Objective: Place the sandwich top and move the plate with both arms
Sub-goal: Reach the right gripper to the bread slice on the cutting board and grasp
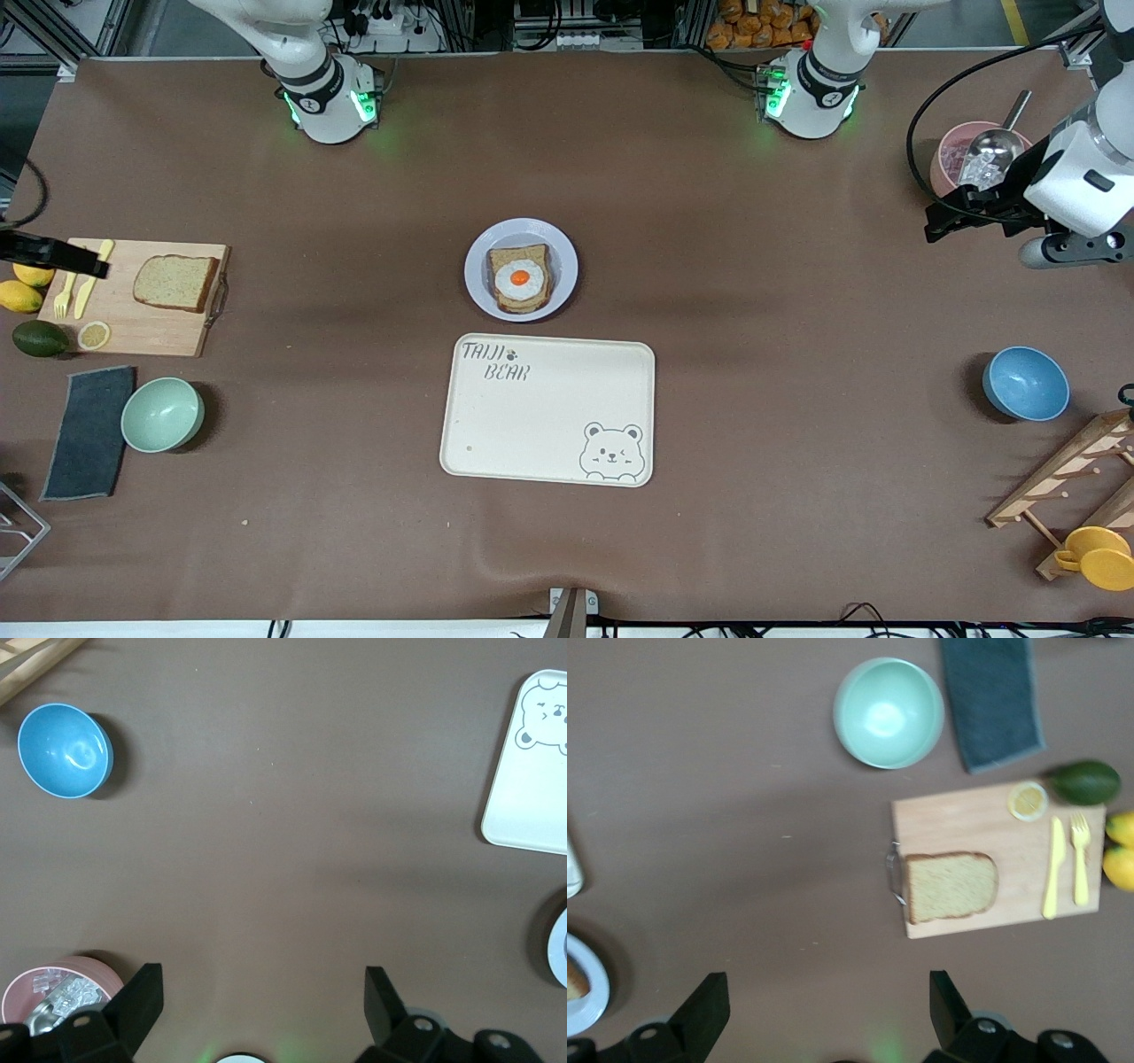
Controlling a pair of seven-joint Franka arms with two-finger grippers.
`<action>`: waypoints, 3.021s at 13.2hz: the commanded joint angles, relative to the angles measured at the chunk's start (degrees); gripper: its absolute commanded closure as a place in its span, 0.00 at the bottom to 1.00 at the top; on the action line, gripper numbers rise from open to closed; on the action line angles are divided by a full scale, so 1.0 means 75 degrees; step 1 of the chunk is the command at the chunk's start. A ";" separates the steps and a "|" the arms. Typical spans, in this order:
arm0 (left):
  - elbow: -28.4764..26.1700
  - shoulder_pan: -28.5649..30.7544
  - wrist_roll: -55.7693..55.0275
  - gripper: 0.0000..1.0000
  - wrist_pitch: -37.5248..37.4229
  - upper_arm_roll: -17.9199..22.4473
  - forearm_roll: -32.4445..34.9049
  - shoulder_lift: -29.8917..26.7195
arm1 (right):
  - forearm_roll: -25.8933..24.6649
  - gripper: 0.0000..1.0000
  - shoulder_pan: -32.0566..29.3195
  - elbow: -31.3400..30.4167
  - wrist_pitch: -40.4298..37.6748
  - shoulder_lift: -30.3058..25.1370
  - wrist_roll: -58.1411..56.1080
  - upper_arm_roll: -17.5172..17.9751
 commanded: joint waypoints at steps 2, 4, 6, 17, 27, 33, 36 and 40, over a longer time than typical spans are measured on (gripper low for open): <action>-0.0118 -0.0058 -0.0029 0.00 -0.0056 -0.0021 -0.0153 -0.0129 | -0.0046 0.00 -0.1242 -0.0361 0.0055 0.0572 -0.0769 0.0132; -0.0246 -0.0070 -0.0029 0.00 -0.0033 -0.0045 -0.0165 -0.0176 | -0.0046 0.00 -0.1747 -0.1180 0.0790 0.0562 -0.1273 0.0132; -0.0317 -0.0070 -0.0029 0.00 -0.0033 -0.0103 -0.0363 -0.0176 | -0.0046 0.00 -0.2064 -0.1837 0.1353 0.0527 -0.1533 0.0132; -0.0411 -0.0070 -0.0158 0.00 -0.0021 -0.0478 -0.0950 -0.0293 | -0.0046 0.00 -0.3050 -0.4569 0.5009 0.0667 -0.3067 0.0132; -0.0388 -0.0059 -0.0146 0.00 -0.0220 -0.0549 -0.0962 -0.0340 | 0.0095 0.00 -0.3718 -0.4665 0.6020 0.1933 -0.4006 0.0156; -0.0341 0.0000 -0.0029 0.00 -0.0244 -0.0467 -0.0962 -0.0621 | 0.0482 0.93 -0.3730 -0.4653 0.5997 0.2003 -0.4006 0.0156; -0.0341 0.0093 -0.0029 0.00 -0.0244 -0.0443 -0.0950 -0.0633 | 0.0493 1.00 -0.3777 -0.4653 0.5962 0.2003 -0.4018 0.0156; -0.0364 0.0094 -0.0029 0.00 -0.0232 -0.0443 -0.0938 -0.0598 | 0.0493 1.00 -0.3777 -0.4571 0.5939 0.2003 -0.4100 0.0156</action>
